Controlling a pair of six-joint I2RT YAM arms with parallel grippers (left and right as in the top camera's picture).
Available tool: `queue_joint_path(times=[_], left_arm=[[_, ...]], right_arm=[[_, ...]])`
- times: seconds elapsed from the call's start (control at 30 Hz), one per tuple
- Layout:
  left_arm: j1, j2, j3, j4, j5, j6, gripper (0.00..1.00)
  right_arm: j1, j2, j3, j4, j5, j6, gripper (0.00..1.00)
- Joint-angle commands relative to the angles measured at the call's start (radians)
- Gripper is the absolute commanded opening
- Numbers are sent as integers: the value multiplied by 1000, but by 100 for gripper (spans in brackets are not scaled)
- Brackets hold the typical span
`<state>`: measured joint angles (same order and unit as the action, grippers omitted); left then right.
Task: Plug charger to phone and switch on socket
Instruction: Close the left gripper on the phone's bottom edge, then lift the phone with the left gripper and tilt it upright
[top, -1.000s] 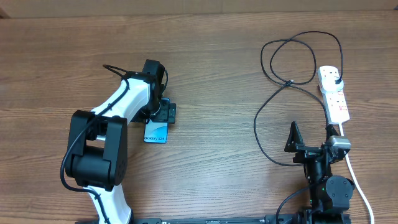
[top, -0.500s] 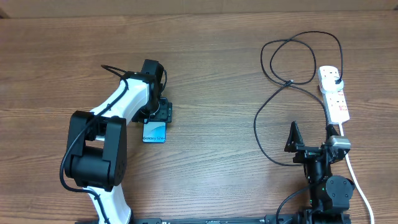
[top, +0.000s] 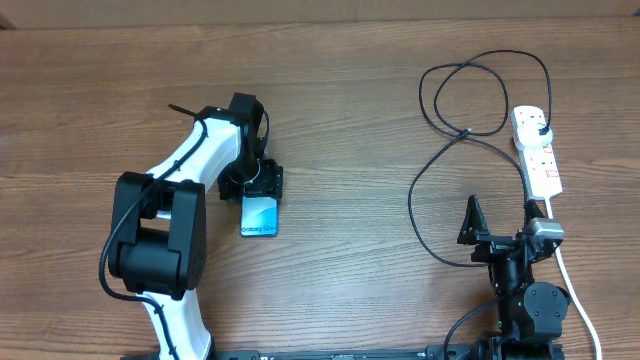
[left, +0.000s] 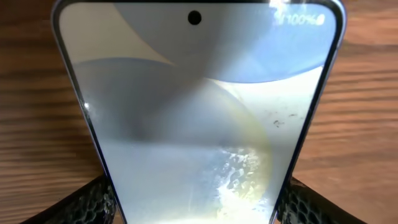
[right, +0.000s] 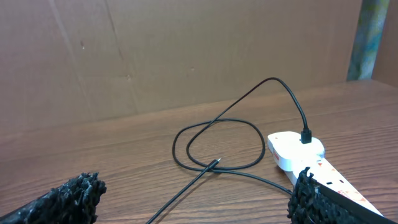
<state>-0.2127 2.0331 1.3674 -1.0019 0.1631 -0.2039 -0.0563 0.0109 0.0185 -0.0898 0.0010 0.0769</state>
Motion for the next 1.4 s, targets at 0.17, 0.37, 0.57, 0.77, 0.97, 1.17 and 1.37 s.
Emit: queue_joint_path(times=[0.17, 0.37, 0.57, 0.77, 0.97, 1.17, 1.37], left_arm=[[-5, 72, 8, -22, 381, 66, 68], [-5, 72, 8, -22, 556, 158, 68], [-5, 72, 8, -22, 682, 228, 67], [-5, 72, 8, -22, 807, 248, 68], [-5, 72, 8, -22, 970, 280, 68], [-5, 72, 8, -22, 1187, 278, 69], [-5, 72, 8, -22, 1393, 278, 70]], right_arm=[[6, -8, -11, 6, 5, -7, 100], [6, -8, -11, 6, 5, -7, 100], [6, -8, -11, 6, 5, -7, 100], [6, -8, -11, 6, 5, -7, 100], [6, -8, -11, 6, 5, -7, 100], [6, -8, -11, 6, 5, -7, 100], [6, -8, -11, 6, 5, -7, 100]])
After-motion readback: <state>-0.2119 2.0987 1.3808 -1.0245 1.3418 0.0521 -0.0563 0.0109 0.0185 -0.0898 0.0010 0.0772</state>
